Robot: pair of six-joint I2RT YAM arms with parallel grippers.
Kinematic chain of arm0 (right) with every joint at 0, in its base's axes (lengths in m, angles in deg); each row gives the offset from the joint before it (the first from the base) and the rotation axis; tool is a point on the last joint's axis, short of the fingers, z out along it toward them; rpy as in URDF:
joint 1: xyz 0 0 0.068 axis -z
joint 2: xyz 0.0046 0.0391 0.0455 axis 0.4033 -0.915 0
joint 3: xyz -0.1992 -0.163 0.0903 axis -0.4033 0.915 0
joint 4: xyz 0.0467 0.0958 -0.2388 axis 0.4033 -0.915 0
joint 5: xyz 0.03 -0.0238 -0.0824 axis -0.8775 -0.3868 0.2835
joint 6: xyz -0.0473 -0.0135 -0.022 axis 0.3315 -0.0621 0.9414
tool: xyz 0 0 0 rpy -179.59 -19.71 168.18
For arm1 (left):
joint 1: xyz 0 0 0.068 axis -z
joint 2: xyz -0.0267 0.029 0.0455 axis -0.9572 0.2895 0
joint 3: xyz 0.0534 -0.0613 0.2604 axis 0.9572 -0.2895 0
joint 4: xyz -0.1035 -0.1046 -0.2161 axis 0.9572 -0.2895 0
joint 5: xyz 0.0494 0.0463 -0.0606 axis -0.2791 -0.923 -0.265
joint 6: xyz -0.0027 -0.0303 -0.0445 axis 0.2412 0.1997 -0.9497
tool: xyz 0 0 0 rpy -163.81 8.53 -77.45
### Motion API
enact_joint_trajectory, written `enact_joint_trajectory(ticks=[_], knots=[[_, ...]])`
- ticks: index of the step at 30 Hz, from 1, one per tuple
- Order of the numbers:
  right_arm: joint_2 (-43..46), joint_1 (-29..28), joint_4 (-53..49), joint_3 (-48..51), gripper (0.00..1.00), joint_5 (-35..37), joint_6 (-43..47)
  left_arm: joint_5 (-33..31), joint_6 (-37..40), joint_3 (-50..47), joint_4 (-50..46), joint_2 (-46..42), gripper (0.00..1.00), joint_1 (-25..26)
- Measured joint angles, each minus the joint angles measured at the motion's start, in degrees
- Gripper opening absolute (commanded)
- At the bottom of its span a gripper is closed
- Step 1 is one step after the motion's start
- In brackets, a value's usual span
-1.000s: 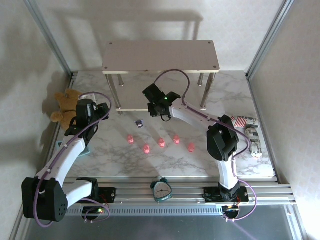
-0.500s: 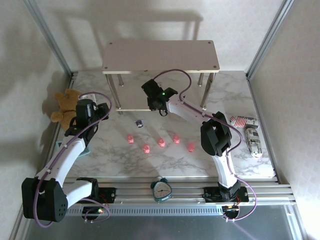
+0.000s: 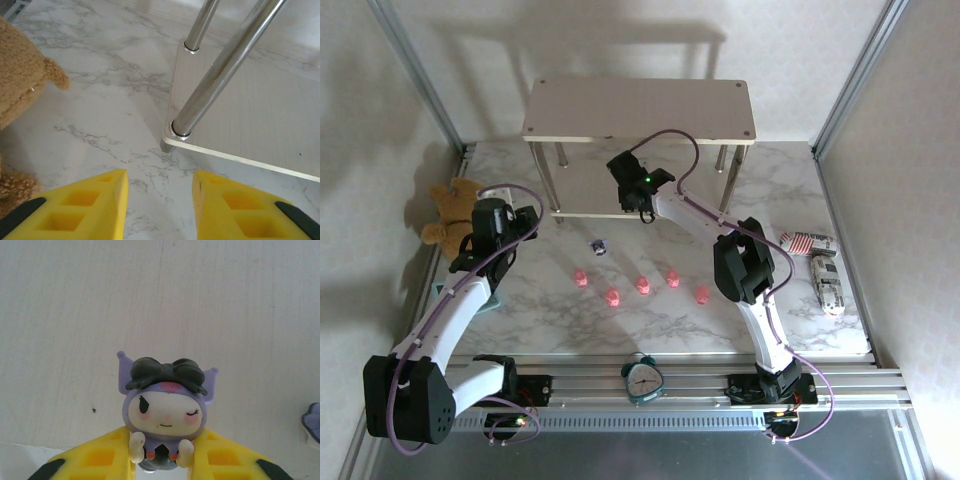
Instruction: Place and organize the plastic toys onto the shelf
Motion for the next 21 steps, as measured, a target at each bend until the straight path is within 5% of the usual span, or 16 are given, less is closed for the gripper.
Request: enact_joint_trajectory(ticks=[21], knots=[[-1.8, 0.2, 2.3, 0.5, 0.28, -1.3, -0.3, 0.0, 0.0, 0.0, 0.0, 0.2, 0.4, 0.0]])
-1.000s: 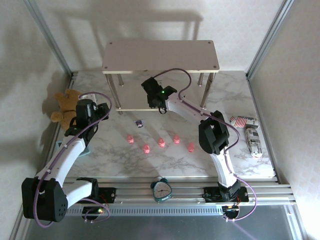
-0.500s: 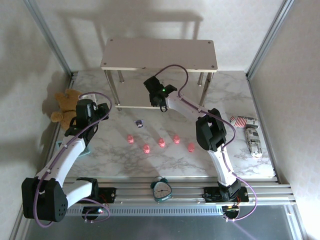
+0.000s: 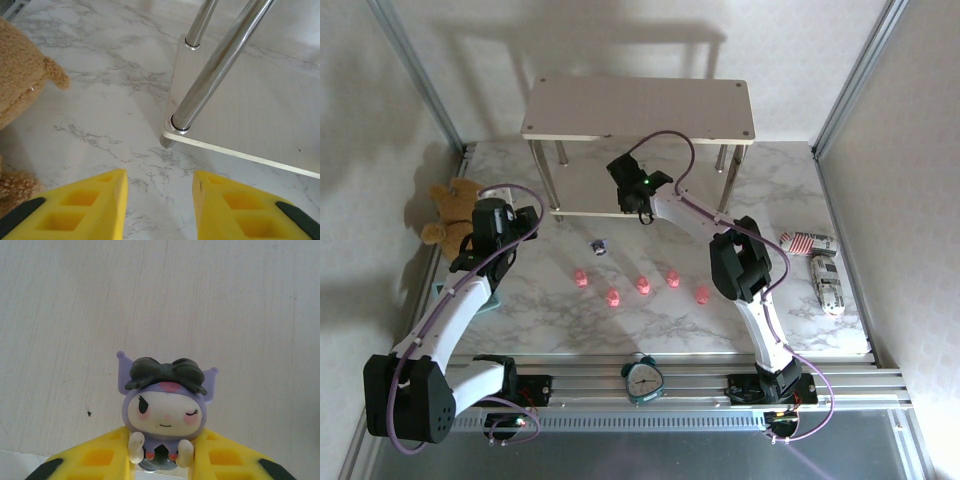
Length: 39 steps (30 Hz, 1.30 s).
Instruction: Place and organize the plastic toys onto the shelf
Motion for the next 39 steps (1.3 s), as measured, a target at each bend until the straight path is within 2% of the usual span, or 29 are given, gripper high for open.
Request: enact_joint_trajectory(ticks=[16, 20, 24, 31, 39], knots=[[-0.7, 0.3, 0.7, 0.0, 0.3, -0.9, -0.3, 0.0, 0.0, 0.0, 0.0, 0.0, 0.41, 0.0], [-0.9, 0.3, 0.9, 0.0, 0.36, -0.8, -0.5, 0.0, 0.0, 0.0, 0.0, 0.0, 0.43, 0.0], [-1.3, 0.4, 0.9, 0.0, 0.48, -0.8, -0.5, 0.0, 0.0, 0.0, 0.0, 0.0, 0.45, 0.0], [-1.6, 0.4, 0.9, 0.0, 0.63, -0.8, -0.7, 0.0, 0.0, 0.0, 0.0, 0.0, 0.45, 0.0], [-1.6, 0.5, 1.5, 0.2, 0.67, -1.9, -0.7, 0.0, 0.0, 0.0, 0.0, 0.0, 0.45, 0.0]])
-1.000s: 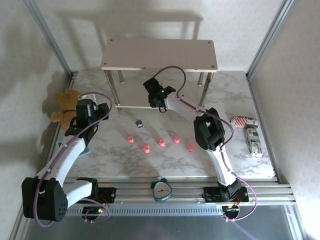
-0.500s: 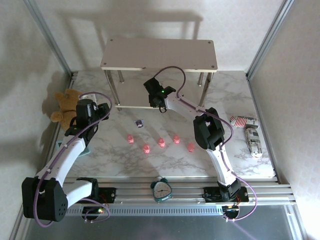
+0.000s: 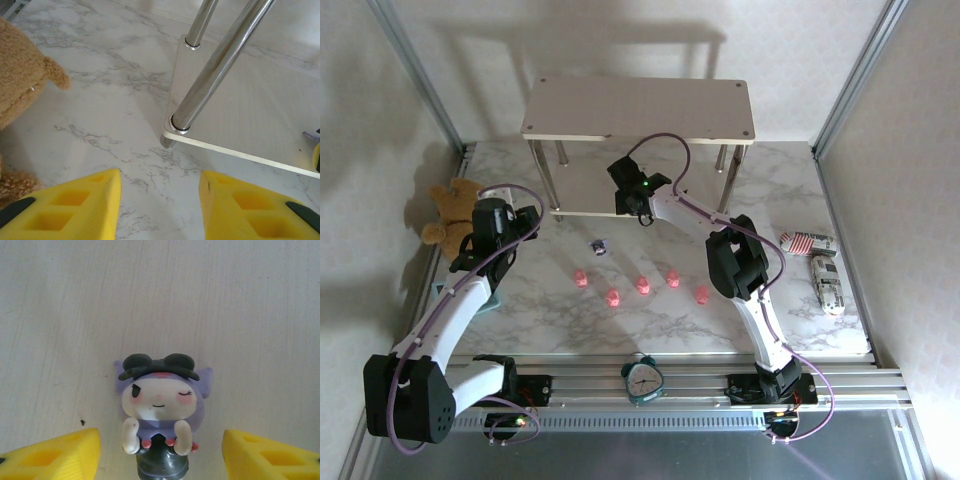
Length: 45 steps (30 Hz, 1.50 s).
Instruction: Place and organize the plastic toys onto the shelf
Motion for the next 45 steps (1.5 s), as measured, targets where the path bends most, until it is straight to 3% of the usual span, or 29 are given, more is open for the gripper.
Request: enact_joint_trajectory(ticks=[8, 21, 29, 31, 35, 39, 41, 45], knots=[[4.3, 0.0, 2.4, 7.0, 0.71, -1.8, 0.0, 0.0, -0.1, 0.0, -0.5, -1.1, 0.47, 0.7], [16.7, -0.1, 3.5, 17.2, 0.75, -5.0, 0.5, -1.0, -2.9, 0.2, -3.0, -4.6, 0.51, 8.9], [28.9, -0.7, 2.0, 26.4, 0.77, -9.5, 1.4, 1.4, -5.8, -3.4, -2.7, -4.6, 0.52, 12.8], [32.5, -0.7, 1.4, 28.6, 0.79, -10.4, 1.4, 1.8, -6.9, -4.2, -2.2, -3.9, 0.6, 13.4], [37.9, -0.7, -0.1, 31.9, 0.83, -11.0, 1.5, 2.4, -9.7, -5.0, -0.8, -1.0, 0.57, 16.6], [40.6, -0.7, -1.1, 33.7, 0.86, -11.7, 1.7, 2.3, -11.7, -5.0, 1.1, 2.4, 0.59, 20.4], [41.3, -0.5, -1.3, 34.1, 0.88, -12.1, 1.9, 2.1, -12.4, -5.0, 1.6, 4.0, 0.65, 21.8], [43.0, 0.2, -1.5, 34.4, 0.9, -12.5, 2.2, 1.7, -14.8, -4.9, 2.2, 8.0, 0.64, 23.9]])
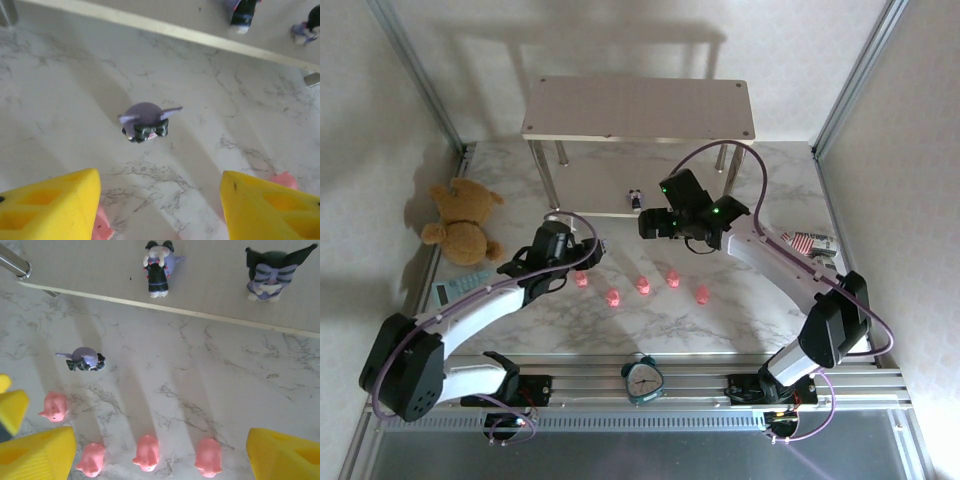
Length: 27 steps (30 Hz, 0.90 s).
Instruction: Place and organize the plastic toys onto the shelf
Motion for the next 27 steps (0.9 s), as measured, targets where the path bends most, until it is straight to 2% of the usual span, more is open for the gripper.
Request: enact_joint_trajectory(ticks=[6, 16, 27], knots=[[4.2, 2.8, 0.0, 0.5, 0.93, -0.3, 1.3, -1.9, -3.1, 1.0, 0.0, 5.9, 0.64, 1.4], [8.5, 7.6, 0.9, 3.6, 0.99, -2.8, 2.4, -5.7, -4.0, 8.0, 0.0, 15.4, 0.65, 3.6], [10.7, 11.1, 1.8, 5.2, 0.99, -5.6, 2.6, -10.0, -3.9, 12.0, -2.5, 21.2, 0.64, 3.9]])
